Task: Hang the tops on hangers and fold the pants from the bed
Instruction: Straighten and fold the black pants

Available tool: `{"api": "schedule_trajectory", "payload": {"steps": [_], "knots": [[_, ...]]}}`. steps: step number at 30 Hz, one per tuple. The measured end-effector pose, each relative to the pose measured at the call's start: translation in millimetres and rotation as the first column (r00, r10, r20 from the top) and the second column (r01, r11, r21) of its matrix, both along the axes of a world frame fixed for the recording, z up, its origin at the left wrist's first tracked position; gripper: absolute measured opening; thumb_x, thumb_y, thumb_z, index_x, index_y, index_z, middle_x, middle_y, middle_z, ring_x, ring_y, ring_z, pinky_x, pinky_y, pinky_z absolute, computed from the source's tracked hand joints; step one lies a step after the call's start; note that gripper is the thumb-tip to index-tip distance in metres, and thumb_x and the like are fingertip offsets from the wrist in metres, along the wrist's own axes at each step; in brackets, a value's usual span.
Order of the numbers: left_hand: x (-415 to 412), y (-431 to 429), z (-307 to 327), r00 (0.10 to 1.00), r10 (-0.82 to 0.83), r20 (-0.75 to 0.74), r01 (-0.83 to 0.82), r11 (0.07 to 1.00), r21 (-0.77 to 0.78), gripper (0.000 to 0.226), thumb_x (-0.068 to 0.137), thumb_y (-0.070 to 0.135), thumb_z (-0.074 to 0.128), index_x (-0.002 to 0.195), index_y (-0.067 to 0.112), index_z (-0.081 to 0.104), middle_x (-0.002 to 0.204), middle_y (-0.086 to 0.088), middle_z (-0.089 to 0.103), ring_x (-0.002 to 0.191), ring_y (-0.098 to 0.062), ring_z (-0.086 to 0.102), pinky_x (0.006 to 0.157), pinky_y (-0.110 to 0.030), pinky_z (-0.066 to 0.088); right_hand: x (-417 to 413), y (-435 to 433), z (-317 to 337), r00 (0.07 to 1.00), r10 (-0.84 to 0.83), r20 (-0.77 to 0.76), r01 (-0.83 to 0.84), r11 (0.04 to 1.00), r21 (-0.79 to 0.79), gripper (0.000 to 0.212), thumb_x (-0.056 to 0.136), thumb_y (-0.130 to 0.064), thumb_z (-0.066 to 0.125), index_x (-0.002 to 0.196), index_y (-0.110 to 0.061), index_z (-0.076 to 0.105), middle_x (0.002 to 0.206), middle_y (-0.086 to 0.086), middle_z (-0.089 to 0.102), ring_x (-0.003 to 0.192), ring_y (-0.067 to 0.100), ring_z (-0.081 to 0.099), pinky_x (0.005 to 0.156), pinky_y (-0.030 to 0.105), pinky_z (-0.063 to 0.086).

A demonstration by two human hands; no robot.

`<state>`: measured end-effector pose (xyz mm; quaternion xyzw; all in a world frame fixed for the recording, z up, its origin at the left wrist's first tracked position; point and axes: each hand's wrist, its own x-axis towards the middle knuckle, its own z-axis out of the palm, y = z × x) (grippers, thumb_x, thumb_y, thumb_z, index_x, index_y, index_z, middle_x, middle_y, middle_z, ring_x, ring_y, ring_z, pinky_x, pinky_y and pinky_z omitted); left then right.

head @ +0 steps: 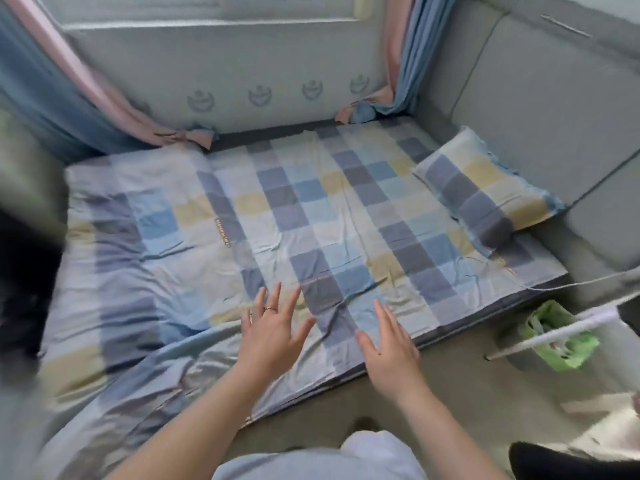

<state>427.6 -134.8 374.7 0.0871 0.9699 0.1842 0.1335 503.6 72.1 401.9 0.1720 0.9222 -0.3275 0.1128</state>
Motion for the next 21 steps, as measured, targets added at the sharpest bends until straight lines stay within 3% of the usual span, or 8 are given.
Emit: {"api": "schedule_trajectory", "payload": {"steps": [6, 12, 15, 21], "knots": [[-33.7, -81.3, -8.8, 0.961, 0.269, 0.07, -0.267, 0.963, -0.035, 0.067, 0.097, 0.068, 0.03, 0.157, 0.043, 0.014, 0.169, 0.002, 0.008, 0.154, -0.025, 0.0, 0.122, -0.051, 0.011, -82.5, -53.4, -6.5, 0.974, 0.212, 0.081, -0.212, 0.977, -0.008, 0.066, 0.102, -0.058, 0.035, 0.158, -0.042, 0.002, 0.167, -0.014, 0.003, 0.153, 0.015, 0.006, 0.12, 0.046, 0.011], [-70.8, -123.5, -17.9, 0.917, 0.38, 0.121, -0.38, 0.925, -0.026, 0.067, 0.097, 0.068, 0.027, 0.157, 0.043, 0.015, 0.169, 0.001, 0.006, 0.154, -0.025, -0.001, 0.122, -0.052, 0.008, -151.3, -94.2, -9.0, 0.924, 0.364, 0.117, -0.372, 0.927, 0.054, 0.067, 0.102, -0.057, 0.035, 0.159, -0.039, 0.004, 0.167, -0.013, 0.007, 0.153, 0.013, 0.007, 0.119, 0.044, 0.011], [-84.3, -136.0, -17.8, 0.934, 0.333, 0.132, -0.337, 0.941, 0.007, 0.067, 0.097, 0.068, 0.028, 0.157, 0.043, 0.014, 0.169, 0.001, 0.005, 0.154, -0.024, -0.002, 0.121, -0.05, 0.008, -160.5, -113.9, -8.8, 0.947, 0.303, 0.105, -0.309, 0.95, 0.043, 0.067, 0.102, -0.056, 0.037, 0.159, -0.038, 0.007, 0.166, -0.013, 0.011, 0.152, 0.014, 0.01, 0.119, 0.045, 0.013], [-114.9, -183.6, -22.6, 0.988, 0.077, 0.135, -0.079, 0.997, 0.003, 0.068, 0.096, 0.071, 0.024, 0.157, 0.044, 0.01, 0.169, 0.003, 0.001, 0.154, -0.024, -0.005, 0.123, -0.05, 0.007, -142.4, -163.5, -10.8, 0.986, 0.123, 0.114, -0.13, 0.989, 0.062, 0.066, 0.102, -0.057, 0.034, 0.159, -0.04, 0.005, 0.167, -0.012, 0.009, 0.153, 0.014, 0.008, 0.119, 0.047, 0.012]]}}
